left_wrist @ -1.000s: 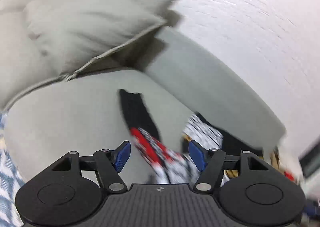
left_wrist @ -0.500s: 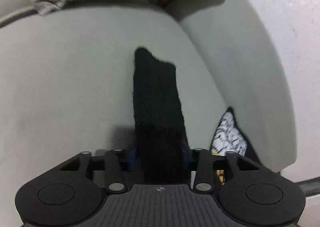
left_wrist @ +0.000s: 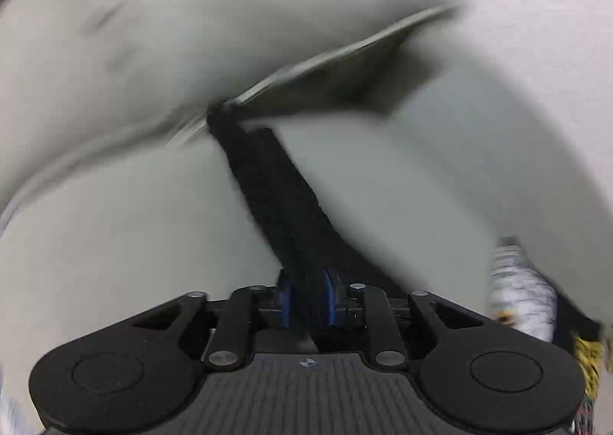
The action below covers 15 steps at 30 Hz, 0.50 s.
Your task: Fold clothes
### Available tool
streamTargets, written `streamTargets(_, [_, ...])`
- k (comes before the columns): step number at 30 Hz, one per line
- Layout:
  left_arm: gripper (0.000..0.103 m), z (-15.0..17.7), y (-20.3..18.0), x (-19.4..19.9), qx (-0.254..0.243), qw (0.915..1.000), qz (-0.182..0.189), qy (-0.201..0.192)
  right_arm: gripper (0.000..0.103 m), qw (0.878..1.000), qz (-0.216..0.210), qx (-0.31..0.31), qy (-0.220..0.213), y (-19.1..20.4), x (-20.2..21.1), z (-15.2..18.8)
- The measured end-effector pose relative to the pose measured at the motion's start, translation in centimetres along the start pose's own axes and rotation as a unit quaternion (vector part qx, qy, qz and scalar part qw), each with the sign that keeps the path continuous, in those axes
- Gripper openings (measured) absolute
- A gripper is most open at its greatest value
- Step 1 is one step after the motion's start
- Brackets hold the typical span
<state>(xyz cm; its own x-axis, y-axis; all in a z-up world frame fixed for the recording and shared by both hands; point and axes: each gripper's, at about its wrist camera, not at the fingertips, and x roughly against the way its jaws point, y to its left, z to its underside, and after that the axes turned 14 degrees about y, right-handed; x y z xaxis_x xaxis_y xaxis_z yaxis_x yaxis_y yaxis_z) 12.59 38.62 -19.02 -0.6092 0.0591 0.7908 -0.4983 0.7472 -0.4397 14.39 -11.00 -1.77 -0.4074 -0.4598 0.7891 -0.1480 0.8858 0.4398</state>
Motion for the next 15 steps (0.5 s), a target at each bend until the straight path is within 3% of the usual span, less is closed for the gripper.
streamTargets(2, [0.03, 0.5, 2.1, 1.6, 0.049, 0.9987, 0.015, 0.0, 0.066, 1.0, -0.024, -0.005, 0.005, -0.3, 0.6, 0.3])
streamTargets(3, [0.04, 0.6, 2.0, 2.8, 0.046, 0.9989, -0.005, -0.009, 0.069, 1.0, -0.027, -0.006, 0.003, -0.5, 1.1, 0.4])
streamTargets(4, [0.04, 0.6, 1.9, 4.0, 0.042, 0.9986, -0.026, -0.018, 0.07, 1.0, -0.024, -0.007, -0.002, -0.7, 1.6, 0.6])
streamTargets(7, [0.04, 1.4, 1.0, 7.2, -0.003, 0.9984, -0.054, -0.015, 0.07, 0.999, -0.031, -0.016, -0.009, -1.7, 2.9, 1.1])
streamTargets(11, [0.044, 4.6, -1.5, 9.6, -0.082, 0.9958, -0.031, 0.023, 0.071, 0.998, -0.05, -0.027, -0.002, -3.1, 4.0, 2.0])
streamTargets(15, [0.049, 9.2, -6.4, 8.6, -0.185, 0.9803, -0.022, 0.064, 0.078, 0.998, -0.039, -0.037, 0.016, -5.3, 3.9, 2.8])
